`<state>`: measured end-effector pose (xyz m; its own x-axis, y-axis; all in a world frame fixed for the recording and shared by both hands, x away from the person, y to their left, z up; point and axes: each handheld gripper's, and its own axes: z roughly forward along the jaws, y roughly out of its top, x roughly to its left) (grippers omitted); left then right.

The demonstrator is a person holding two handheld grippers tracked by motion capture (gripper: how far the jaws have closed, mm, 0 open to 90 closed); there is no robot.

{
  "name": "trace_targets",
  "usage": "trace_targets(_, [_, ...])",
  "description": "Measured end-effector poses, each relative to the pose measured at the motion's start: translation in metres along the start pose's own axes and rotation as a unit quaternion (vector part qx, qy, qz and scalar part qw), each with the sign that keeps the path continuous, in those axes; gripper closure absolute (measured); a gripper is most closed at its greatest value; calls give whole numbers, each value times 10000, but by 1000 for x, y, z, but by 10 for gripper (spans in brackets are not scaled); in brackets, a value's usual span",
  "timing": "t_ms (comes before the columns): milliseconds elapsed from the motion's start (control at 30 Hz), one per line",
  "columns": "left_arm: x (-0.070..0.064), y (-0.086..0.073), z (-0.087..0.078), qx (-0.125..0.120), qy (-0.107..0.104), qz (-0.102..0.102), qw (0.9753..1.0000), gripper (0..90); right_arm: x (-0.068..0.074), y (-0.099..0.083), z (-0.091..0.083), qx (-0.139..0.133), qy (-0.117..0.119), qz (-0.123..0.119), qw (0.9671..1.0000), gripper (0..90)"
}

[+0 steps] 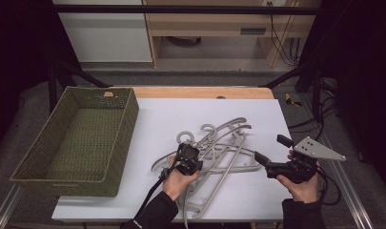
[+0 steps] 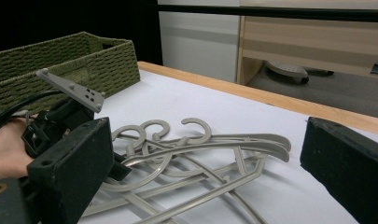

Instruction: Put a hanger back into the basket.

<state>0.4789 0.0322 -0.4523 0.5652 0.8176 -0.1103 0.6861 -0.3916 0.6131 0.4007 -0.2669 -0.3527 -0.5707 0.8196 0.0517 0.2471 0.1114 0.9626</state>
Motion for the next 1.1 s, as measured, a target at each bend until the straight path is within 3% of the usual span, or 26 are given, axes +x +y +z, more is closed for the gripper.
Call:
trace_targets(167, [-4, 3, -6, -179, -195, -71, 9996, 805, 0, 0, -1, -13, 17, 12, 10000, 30])
trace_targets(600, [-17, 10, -34, -718, -419, 183, 9964, 814, -1, 0, -2, -34, 33, 9, 10000, 32])
trace_targets(900, [-14, 17, -65, -1045, -499, 394, 9925, 815, -2, 0, -4, -62, 22, 31, 10000, 32])
trace_targets(1100, [-2, 21, -93, -1191, -441, 451, 9909, 815, -3, 0, -4, -50, -10, 37, 10000, 30])
